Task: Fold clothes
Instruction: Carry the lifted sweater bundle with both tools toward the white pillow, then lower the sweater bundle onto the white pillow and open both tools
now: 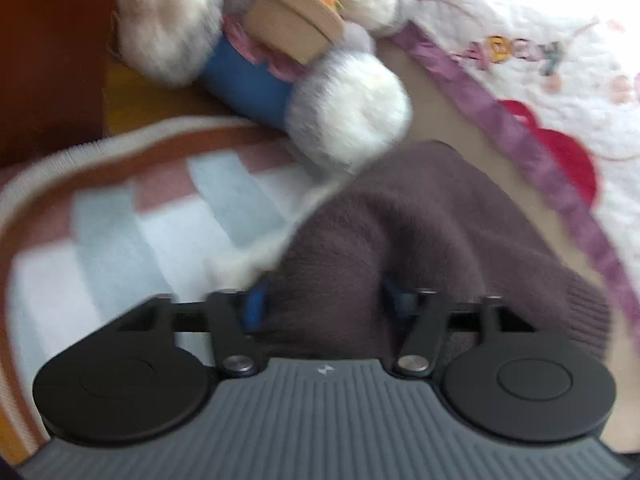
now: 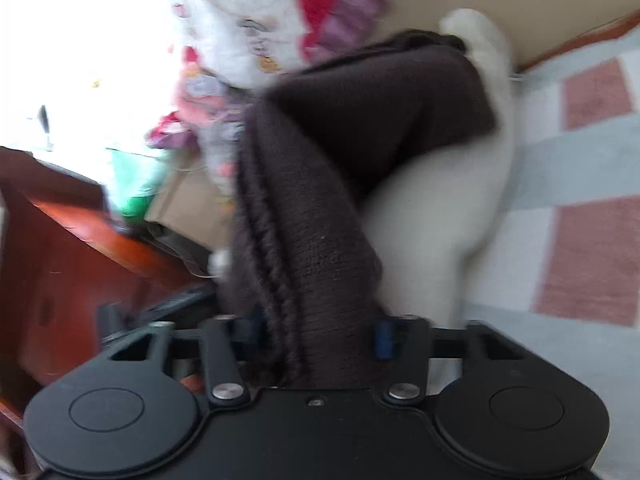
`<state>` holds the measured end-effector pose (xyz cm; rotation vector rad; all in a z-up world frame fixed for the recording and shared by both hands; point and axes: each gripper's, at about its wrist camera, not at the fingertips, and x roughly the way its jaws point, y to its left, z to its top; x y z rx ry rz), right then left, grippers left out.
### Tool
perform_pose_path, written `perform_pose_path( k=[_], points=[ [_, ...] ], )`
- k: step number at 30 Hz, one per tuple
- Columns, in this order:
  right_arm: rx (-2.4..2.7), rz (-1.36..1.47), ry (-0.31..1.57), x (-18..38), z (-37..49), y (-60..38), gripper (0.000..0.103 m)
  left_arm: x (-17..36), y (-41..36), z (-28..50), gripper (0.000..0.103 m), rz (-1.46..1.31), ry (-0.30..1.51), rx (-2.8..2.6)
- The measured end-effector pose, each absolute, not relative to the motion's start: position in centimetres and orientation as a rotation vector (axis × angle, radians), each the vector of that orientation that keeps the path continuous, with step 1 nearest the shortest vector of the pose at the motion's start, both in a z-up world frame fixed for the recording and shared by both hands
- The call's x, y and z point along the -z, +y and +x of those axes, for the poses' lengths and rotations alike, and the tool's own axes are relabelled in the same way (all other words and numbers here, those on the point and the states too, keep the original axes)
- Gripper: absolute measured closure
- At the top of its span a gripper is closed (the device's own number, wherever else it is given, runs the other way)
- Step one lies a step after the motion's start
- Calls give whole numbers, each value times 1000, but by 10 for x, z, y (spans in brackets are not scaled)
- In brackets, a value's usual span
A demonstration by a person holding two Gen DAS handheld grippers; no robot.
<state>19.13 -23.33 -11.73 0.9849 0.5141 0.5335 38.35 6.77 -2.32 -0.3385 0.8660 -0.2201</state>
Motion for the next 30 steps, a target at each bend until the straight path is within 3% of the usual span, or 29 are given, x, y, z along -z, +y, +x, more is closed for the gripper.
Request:
perform_pose_path(
  k=[1,3,7,10,15,17,22,29,30],
  points=[
    [-589,1015,527,108,195,-232,62,12,60,388,62,-287,863,194],
    [-685,1133,545,94,202,-229,62,-10,44,393,75,-175,812,186],
    [-785,1570,647,108,208,-214,63,-43,22,397,76,-70,788,248],
    [-655,1384,780,110,200,-205,56,-53,3,390,70,32,814,279],
    [-523,1100,894,108,189,-203,42,-18,-14,355,56,129,893,362],
    [-570,1105,816,91,185,-220,37,-2,-15,343,51,124,901,361],
    [-512,1257,548,84,172,-279,13,20,-14,336,50,89,922,350],
    [-326,1186,587,123,249,-284,12,27,2,349,47,-20,984,360],
    [-310,1124,618,120,266,-282,18,25,3,349,47,-14,978,361]
  ],
)
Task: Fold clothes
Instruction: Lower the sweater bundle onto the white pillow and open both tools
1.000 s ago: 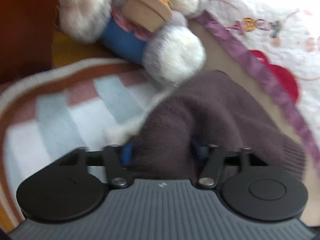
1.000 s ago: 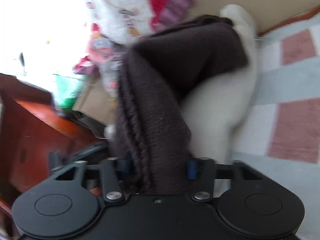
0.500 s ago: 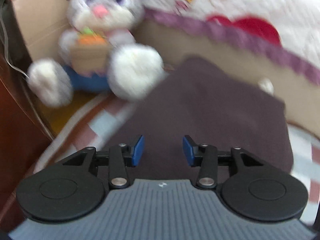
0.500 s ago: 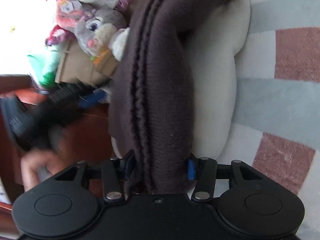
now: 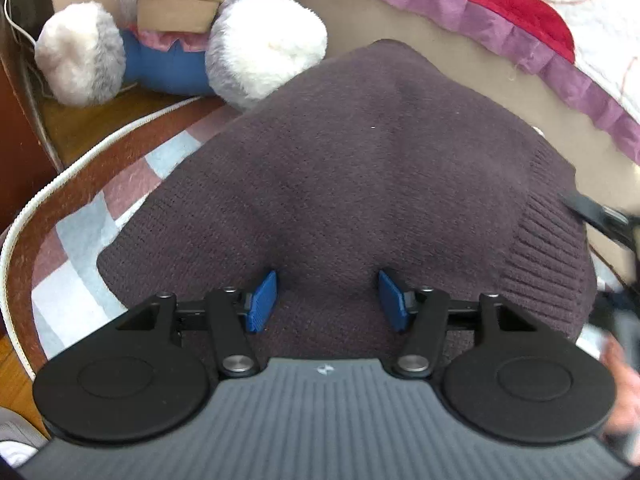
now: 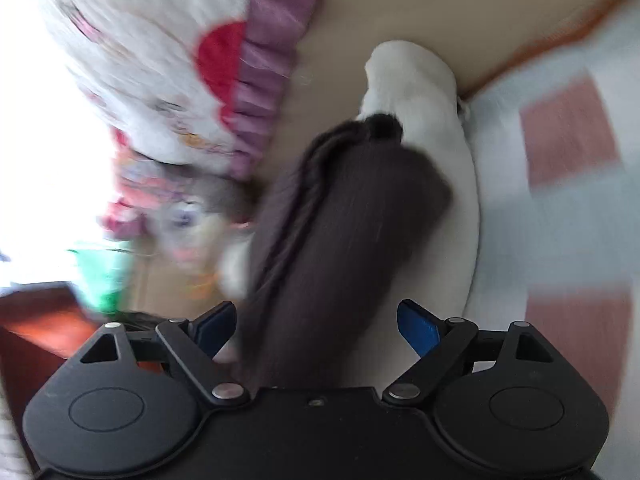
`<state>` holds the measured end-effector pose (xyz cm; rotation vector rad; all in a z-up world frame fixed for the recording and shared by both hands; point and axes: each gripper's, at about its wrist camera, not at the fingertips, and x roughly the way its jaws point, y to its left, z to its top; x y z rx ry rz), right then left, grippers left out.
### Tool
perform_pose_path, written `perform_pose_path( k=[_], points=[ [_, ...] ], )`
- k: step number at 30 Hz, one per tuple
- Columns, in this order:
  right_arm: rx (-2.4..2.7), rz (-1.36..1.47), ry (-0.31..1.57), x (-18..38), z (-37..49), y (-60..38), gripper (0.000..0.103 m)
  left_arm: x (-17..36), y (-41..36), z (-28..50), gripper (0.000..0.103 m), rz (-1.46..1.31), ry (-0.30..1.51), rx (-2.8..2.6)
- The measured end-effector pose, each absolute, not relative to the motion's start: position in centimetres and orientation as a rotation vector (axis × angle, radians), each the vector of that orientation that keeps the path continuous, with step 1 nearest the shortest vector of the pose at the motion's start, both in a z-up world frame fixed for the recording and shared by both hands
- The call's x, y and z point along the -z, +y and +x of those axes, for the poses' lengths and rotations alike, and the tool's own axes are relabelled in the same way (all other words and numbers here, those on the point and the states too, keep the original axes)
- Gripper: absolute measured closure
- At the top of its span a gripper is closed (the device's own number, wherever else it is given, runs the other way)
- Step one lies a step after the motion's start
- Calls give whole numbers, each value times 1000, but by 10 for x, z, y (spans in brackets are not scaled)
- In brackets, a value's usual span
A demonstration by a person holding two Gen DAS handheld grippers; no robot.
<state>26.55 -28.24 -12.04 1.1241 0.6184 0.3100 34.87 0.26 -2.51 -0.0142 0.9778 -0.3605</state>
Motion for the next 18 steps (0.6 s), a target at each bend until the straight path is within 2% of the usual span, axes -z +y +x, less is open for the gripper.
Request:
perform_pose_path(
  k=[1,3,6,8,10,11,12,13,15,18],
  points=[
    [-324,1046,616,112,279,-281,42,23,3,348,47,-9,972,361],
    [-323,838,526,74,292,-274,62,12,0,338,50,37,877,368],
    [-385,665,340,30,292,-270,66,-6,-8,324,49,111,717,383],
    [-299,589,344,30,299,-269,64,-2,-19,331,48,135,745,406],
    [-173,651,510,60,315,-279,58,13,-33,344,46,176,831,413],
    [-120,689,580,75,321,-284,54,21,-37,348,41,191,845,407],
    [-107,763,603,90,315,-290,42,26,-40,350,38,198,846,399],
    [-96,834,614,103,308,-296,34,29,-41,351,37,201,847,393],
    [-90,941,584,112,283,-302,23,29,-41,352,37,194,854,388],
    [-201,1086,598,120,247,-298,23,30,-33,351,37,169,857,402]
  ],
)
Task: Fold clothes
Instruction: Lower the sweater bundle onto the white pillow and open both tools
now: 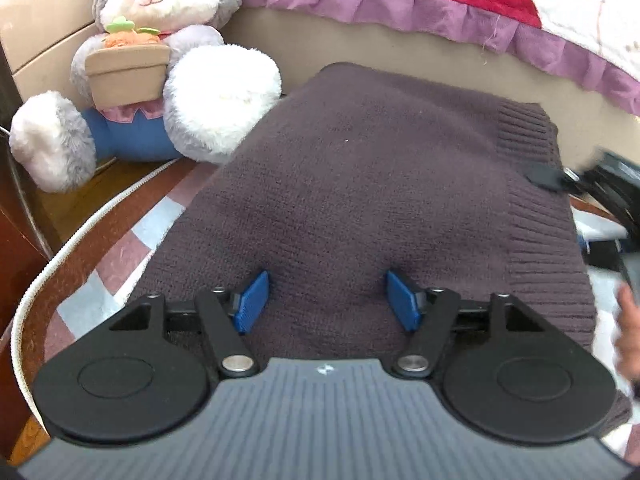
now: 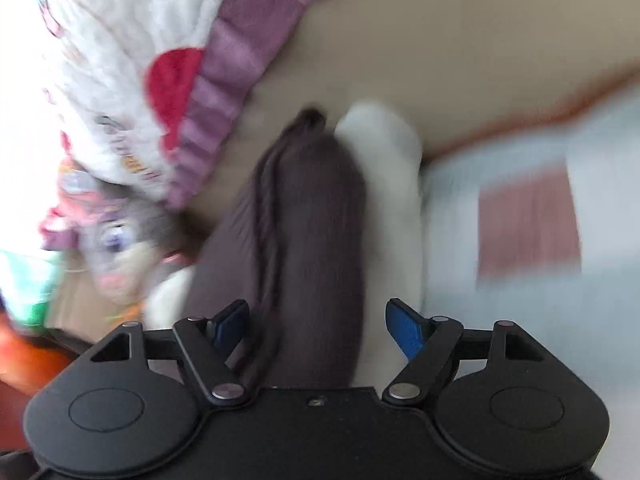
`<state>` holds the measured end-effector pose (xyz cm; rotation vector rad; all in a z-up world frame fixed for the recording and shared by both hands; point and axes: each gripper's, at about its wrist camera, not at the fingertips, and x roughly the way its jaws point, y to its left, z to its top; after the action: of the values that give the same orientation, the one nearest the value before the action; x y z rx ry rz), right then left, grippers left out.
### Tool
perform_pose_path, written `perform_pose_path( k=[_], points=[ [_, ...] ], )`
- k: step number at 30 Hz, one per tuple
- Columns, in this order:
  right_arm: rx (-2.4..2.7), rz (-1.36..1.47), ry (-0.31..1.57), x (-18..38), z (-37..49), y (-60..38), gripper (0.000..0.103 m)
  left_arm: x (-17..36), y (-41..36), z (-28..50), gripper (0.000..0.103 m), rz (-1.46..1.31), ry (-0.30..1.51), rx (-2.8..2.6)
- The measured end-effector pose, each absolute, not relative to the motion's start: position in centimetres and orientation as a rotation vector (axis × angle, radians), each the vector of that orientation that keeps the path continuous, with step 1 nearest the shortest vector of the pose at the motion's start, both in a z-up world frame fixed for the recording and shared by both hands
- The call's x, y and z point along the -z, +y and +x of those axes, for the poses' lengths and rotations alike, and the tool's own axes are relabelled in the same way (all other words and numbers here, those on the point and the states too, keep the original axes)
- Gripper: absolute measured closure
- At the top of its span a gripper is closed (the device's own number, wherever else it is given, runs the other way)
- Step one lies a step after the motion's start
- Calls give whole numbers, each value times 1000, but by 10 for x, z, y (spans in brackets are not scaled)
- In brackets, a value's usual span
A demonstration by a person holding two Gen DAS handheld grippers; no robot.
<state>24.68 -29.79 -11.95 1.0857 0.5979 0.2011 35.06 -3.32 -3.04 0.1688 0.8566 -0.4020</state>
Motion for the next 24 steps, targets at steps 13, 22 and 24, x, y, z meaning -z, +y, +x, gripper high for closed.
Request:
perform_pose_path(
  k=[13,22,24],
  points=[
    [-458,979,723,104,156,-196,46,22,-20,336,34,104,918,303],
    [-539,622,762,67,98,-190,79,0,-24,281,32,156,1016,180],
    [-528,556,664,49,71,-202,79,-12,-28,262,27,167,1040,184]
  ],
)
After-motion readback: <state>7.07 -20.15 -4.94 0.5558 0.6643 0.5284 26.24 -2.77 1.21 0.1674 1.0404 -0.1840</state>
